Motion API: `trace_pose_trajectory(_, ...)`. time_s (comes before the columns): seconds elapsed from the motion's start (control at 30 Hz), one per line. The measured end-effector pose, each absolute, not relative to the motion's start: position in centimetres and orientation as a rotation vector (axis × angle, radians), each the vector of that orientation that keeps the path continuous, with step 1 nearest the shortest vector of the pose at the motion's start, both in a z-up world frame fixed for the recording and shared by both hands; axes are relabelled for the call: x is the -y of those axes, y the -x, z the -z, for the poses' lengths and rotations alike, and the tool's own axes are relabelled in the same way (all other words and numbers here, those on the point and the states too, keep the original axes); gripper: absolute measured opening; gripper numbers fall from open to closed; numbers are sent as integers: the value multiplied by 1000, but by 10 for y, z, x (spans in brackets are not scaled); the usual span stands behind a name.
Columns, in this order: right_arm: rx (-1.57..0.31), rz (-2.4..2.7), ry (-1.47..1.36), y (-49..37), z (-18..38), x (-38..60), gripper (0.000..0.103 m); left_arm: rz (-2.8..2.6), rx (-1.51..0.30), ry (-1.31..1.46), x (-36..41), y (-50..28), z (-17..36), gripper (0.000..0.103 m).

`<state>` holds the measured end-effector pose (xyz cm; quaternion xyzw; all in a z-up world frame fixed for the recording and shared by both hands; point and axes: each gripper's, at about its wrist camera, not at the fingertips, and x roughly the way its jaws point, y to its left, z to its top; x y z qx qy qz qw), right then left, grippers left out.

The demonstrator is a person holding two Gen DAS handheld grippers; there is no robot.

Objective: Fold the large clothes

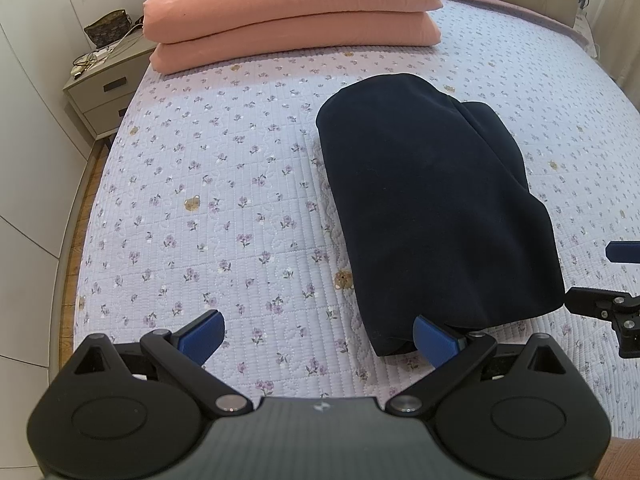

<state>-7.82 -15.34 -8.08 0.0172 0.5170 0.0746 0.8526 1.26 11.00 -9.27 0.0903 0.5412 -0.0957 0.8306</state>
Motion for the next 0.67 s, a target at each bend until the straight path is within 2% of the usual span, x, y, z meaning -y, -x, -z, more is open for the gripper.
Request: trace_pose_trajectory(0.67, -1095, -167, -33, 78, 83, 154, 103, 209, -1141, -195, -111, -14, 92, 103)
